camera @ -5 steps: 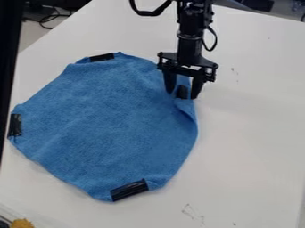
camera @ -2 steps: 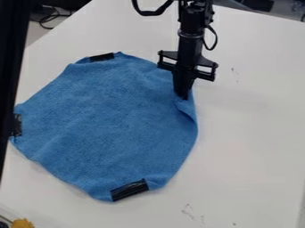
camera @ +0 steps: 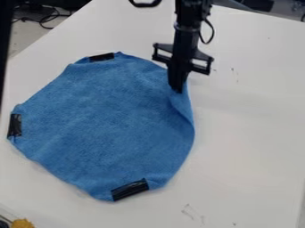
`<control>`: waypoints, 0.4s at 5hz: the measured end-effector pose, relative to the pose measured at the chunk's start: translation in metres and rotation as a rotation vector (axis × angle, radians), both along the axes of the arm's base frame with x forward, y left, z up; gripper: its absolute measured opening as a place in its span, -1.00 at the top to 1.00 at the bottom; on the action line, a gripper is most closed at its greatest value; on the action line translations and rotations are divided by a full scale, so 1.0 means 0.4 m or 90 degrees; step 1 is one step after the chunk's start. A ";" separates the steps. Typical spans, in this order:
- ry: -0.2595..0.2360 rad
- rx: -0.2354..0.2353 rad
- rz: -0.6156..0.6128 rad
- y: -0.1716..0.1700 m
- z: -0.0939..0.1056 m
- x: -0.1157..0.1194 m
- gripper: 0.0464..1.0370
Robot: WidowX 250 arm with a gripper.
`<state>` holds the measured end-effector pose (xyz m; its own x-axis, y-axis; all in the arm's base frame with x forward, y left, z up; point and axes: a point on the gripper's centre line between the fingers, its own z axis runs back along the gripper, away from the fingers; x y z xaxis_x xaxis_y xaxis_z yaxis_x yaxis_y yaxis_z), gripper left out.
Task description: Fold the cloth from right to left
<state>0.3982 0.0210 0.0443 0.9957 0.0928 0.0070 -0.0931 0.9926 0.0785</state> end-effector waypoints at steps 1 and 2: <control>-0.053 0.014 0.047 0.070 0.095 -0.048 0.98; -0.060 -0.012 0.094 0.140 0.078 -0.122 0.98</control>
